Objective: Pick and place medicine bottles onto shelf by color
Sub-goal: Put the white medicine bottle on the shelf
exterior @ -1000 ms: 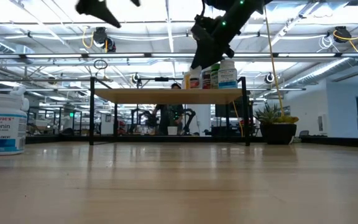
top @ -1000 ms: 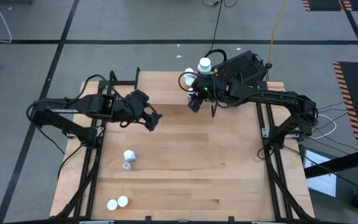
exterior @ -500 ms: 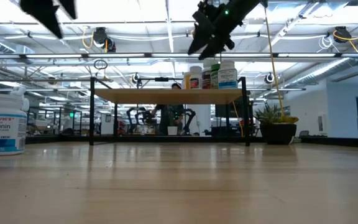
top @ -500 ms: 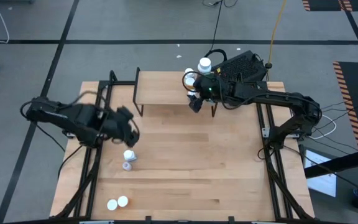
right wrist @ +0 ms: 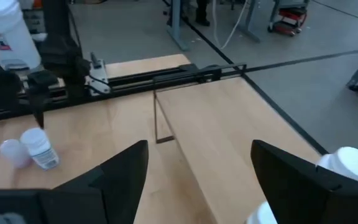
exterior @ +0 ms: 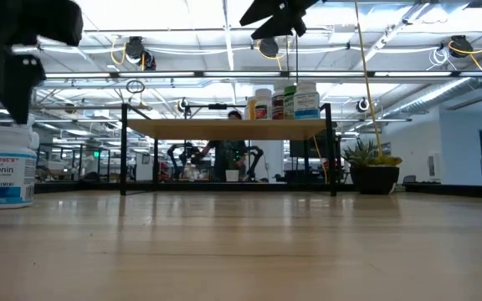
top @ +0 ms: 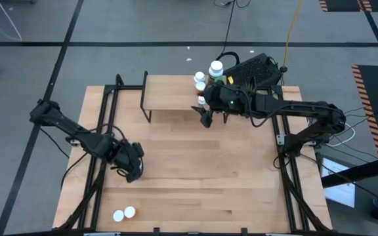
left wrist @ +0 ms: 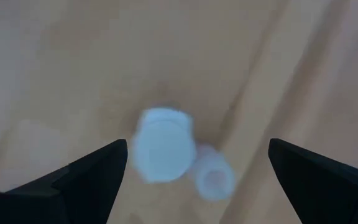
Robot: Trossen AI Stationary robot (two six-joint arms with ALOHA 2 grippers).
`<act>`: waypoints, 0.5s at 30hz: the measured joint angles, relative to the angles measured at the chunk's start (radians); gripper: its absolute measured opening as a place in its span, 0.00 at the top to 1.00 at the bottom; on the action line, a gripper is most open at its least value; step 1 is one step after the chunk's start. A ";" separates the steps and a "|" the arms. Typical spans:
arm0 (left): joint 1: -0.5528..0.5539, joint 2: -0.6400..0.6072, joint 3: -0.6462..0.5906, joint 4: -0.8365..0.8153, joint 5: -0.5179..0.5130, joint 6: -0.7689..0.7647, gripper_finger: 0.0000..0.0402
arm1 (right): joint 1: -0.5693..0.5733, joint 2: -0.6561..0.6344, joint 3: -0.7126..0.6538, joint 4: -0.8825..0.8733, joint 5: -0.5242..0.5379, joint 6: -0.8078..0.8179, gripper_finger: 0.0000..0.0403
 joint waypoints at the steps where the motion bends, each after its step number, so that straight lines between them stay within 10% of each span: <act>1: -0.001 0.001 -0.025 0.036 0.014 0.010 0.02 | 0.007 0.000 0.000 -0.001 0.002 0.001 0.31; 15: 0.010 -0.001 -0.101 0.020 -0.032 0.001 0.02 | 0.057 0.001 0.000 -0.005 0.003 0.006 0.31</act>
